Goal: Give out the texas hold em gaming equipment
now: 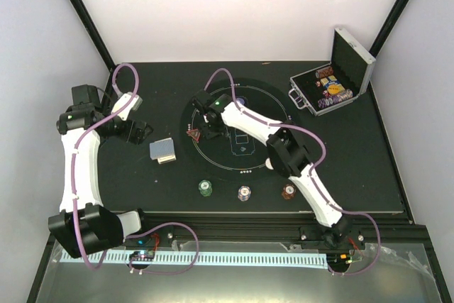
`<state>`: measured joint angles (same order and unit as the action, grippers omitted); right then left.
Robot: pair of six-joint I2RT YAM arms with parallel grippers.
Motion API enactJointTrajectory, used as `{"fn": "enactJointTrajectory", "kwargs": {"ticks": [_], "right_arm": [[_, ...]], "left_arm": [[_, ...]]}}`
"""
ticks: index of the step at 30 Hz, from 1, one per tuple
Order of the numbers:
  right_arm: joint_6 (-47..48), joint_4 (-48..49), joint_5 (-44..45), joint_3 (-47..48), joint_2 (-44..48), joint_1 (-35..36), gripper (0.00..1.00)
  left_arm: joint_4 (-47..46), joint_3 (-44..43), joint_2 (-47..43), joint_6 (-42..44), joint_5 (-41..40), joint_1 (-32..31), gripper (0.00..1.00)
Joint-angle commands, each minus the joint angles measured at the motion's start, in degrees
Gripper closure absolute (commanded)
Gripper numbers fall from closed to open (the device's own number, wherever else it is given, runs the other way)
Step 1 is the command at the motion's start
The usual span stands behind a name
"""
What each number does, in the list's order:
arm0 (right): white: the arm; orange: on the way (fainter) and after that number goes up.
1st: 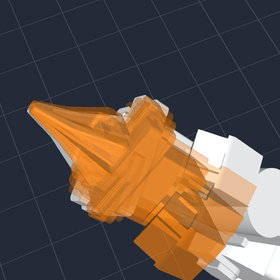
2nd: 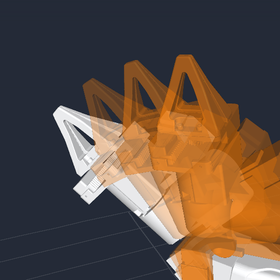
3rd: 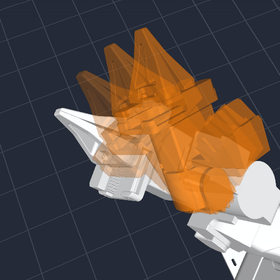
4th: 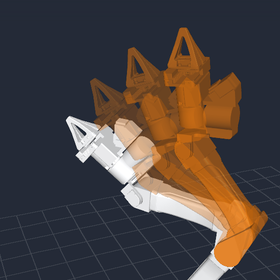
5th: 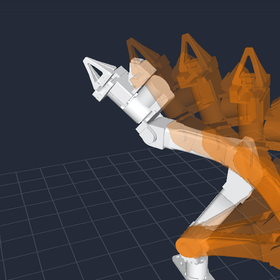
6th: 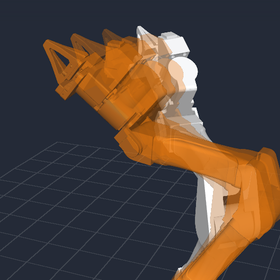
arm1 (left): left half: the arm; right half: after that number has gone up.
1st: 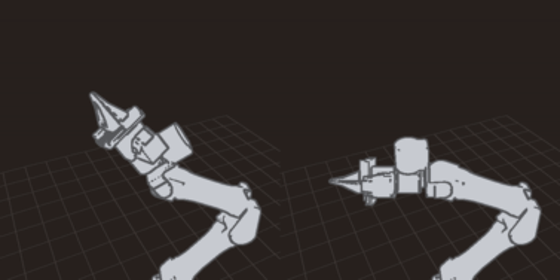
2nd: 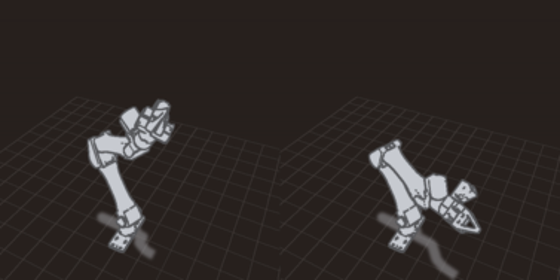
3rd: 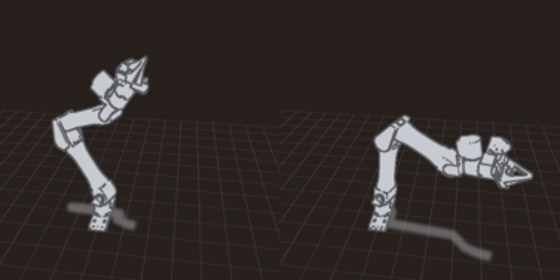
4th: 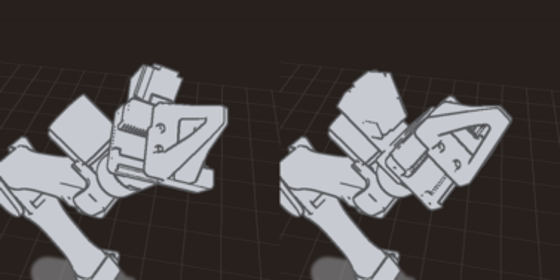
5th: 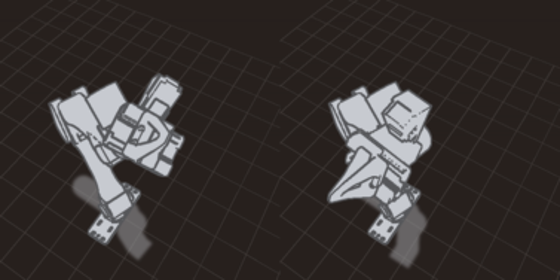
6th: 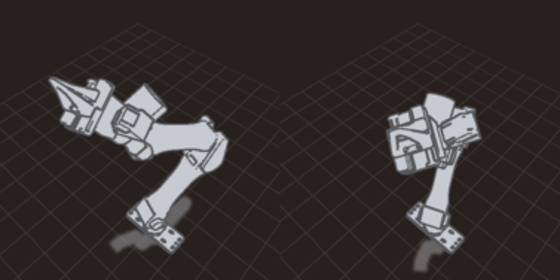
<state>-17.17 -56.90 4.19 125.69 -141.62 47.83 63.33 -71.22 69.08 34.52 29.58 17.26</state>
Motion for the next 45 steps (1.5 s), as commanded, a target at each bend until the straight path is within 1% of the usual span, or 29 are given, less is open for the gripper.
{"fn": "enactJointTrajectory", "kwargs": {"ticks": [1, 3, 7, 10, 12, 14, 18, 26, 28, 29, 32, 38, 44, 45], "right_arm": [[1.8, -0.4, 3.1, -7.1, 12.9, 0.8, 0.28], [1.4, 1.4, 3.0, -13.8, 18.4, 2.3, 0.26], [-1.2, 6.7, 1.7, -28.8, 29.6, 8.0, 0.17], [-4.2, 9.6, 0.3, -36.6, 33.8, 12.3, 0.13], [-5.8, 11.0, -0.3, -39.7, 34.8, 15.1, 0.11], [-6.8, 12.1, -1.5, -41.1, 34.5, 17.3, 0.09], [-7.3, 12.0, -2.0, -40.6, 31.5, 20.3, 0.07], [-6.9, 12.0, -2.9, -39.3, 28.0, 21.6, 0.07], [-6.7, 12.0, -2.8, -39.1, 27.4, 21.6, 0.1], [-6.7, 11.9, -2.6, -39.1, 27.1, 21.6, 0.13], [-6.8, 12.1, -2.4, -39.1, 26.3, 21.6, 0.24], [-7.1, 12.6, -2.2, -39.0, 26.1, 21.6, 0.49], [-7.1, 12.6, -2.6, -38.7, 26.6, 21.6, 0.7], [-7.1, 12.5, -2.6, -38.6, 27.0, 21.7, 0.72]], "left_arm": [[0.7, -2.1, -1.3, 0.7, 3.6, 0.4, 0.01], [0.6, -2.2, -1.3, 0.7, 3.7, 0.3, 0.01], [1.0, -2.0, -1.0, 0.8, 3.6, 0.3, 0.01], [1.4, -1.9, -0.6, 0.8, 3.9, 0.3, 0.01], [1.7, -2.1, -0.6, 0.7, 4.1, 0.3, 0.01], [1.8, -2.2, -0.7, 0.7, 4.2, 0.3, 0.01], [2.1, -2.5, -1.2, 0.8, 3.9, 0.3, 0.01], [2.4, -2.5, -1.8, 1.2, 3.2, 0.3, 0.01], [2.3, -2.5, -1.8, 1.1, 3.3, 0.3, 0.01], [2.3, -2.4, -1.7, 1.1, 3.3, 0.3, 0.01], [2.2, -2.5, -1.6, 1.1, 3.3, 0.4, 0.01], [2.2, -2.5, -1.7, 1.1, 3.2, 0.3, 0.01], [2.2, -2.5, -1.5, 1.1, 3.2, 0.3, 0.01], [2.2, -2.5, -1.5, 1.2, 3.1, 0.3, 0.01]]}}
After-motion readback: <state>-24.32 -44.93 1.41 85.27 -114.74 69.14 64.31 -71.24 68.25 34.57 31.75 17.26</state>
